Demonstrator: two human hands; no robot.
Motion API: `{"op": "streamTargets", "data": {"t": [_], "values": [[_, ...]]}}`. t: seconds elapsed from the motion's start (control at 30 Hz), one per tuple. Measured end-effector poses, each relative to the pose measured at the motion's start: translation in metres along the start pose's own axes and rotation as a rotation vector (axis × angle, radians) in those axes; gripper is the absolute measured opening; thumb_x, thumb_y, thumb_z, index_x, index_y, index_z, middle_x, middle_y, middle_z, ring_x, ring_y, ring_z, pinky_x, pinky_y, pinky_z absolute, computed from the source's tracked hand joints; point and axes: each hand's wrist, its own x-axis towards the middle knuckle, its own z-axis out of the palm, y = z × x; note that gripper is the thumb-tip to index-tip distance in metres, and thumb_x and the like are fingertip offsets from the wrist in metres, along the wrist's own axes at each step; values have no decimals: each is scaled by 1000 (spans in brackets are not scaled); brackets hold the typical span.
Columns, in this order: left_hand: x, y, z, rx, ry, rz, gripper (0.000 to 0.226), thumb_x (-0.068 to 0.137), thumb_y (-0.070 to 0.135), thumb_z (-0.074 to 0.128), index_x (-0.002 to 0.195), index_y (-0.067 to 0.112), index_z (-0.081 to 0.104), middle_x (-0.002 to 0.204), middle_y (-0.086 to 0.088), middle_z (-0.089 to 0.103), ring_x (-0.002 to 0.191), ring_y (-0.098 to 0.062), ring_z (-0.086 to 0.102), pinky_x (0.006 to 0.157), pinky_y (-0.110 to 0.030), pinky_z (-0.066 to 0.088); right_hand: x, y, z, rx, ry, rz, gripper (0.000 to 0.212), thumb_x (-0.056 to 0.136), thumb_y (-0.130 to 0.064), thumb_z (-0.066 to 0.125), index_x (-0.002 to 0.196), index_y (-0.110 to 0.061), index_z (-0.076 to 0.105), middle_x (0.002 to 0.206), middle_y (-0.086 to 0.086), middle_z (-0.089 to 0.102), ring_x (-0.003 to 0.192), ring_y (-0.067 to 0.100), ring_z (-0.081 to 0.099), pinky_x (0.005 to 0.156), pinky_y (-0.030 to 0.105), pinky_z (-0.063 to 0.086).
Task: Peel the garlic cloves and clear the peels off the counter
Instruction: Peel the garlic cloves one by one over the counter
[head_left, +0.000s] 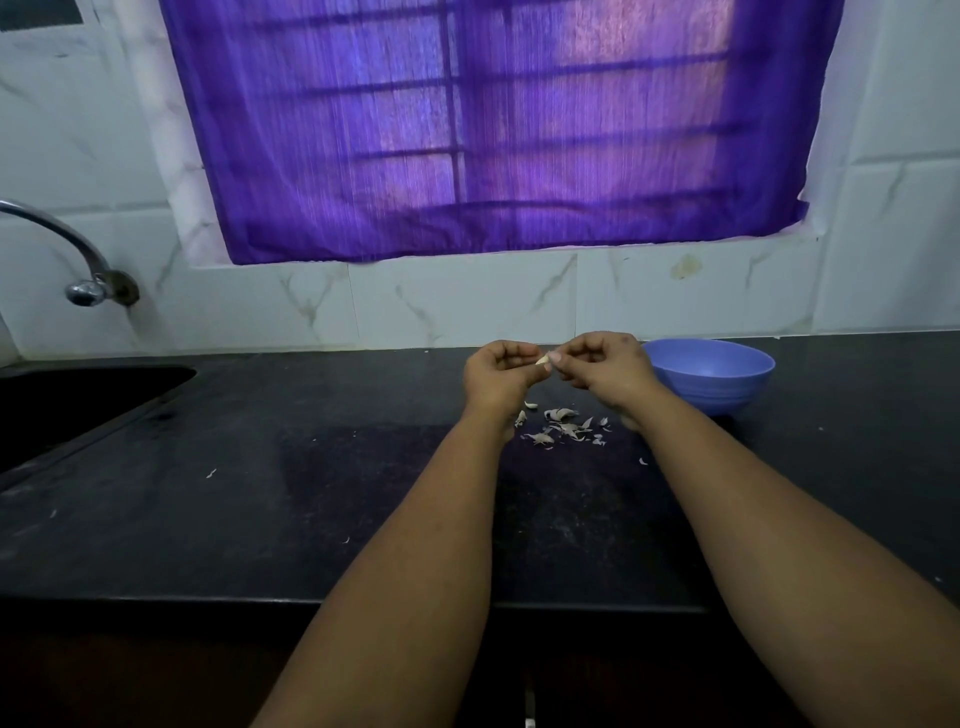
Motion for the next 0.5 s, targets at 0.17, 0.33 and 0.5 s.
{"op": "streamTargets", "data": {"t": [0.17,0.33,0.5], "values": [[0,1,1,-34,-21,-43,21,74,-11,73,80,7,63,77,-8,67,74,-13,66,71,-20,54,-1,0,3,-6,-42,18,6,91,-9,64,85,-8,66,74,3,65,66,9,58,69,20,51],[1,-2,1,-53,-26,-60,17,77,-8,73,78,6,63,79,-10,67,79,-17,66,75,-23,56,3,5,3,-113,-53,-4,6,90,-17,66,84,-16,66,79,4,68,75,16,62,80,34,54],[3,-5,1,-3,15,-56,19,77,-8,72,83,7,61,78,-6,65,74,-11,63,70,-17,54,4,8,0,-242,-24,-27,17,81,-12,69,75,-27,70,74,-5,74,81,15,71,83,44,58]]}}
